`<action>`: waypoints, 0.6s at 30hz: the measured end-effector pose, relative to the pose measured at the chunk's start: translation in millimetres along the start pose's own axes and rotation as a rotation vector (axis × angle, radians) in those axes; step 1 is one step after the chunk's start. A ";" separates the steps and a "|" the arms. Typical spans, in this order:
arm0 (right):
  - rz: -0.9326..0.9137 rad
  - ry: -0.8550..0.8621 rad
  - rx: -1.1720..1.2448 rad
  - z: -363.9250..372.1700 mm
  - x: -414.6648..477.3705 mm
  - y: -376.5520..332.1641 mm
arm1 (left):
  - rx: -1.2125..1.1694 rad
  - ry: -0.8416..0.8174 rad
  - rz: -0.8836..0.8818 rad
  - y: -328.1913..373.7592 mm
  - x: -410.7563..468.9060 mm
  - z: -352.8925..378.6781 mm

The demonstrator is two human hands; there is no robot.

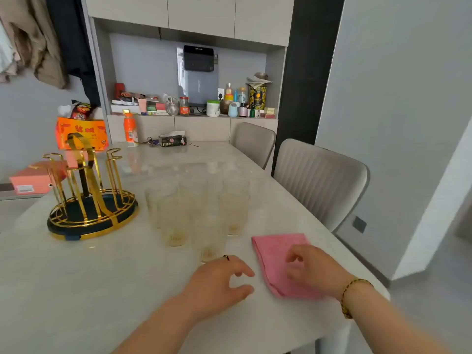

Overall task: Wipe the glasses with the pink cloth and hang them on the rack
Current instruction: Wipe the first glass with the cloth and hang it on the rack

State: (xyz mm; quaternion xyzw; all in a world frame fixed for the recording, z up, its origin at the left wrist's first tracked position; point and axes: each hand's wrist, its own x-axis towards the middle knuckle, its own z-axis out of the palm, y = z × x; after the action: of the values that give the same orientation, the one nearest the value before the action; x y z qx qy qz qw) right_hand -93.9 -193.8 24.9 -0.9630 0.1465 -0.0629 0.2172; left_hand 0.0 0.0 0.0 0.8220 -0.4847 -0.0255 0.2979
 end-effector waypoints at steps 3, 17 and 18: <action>0.005 -0.088 -0.047 6.2 -4.2 11.5 | 0.075 -0.093 0.033 8.2 10.1 14.5; 0.118 0.151 -0.010 16.8 9.8 46.5 | 0.183 -0.044 0.239 12.2 44.5 49.7; 0.102 0.163 -0.011 17.6 9.6 47.5 | 0.216 -0.064 0.225 11.3 44.9 49.3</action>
State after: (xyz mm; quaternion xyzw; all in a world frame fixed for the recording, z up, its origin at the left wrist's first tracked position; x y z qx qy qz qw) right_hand -93.7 -230.7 -11.1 -0.9471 0.2130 -0.1291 0.2023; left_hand -1.4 -63.4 -23.6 0.7885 -0.5828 0.0340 0.1933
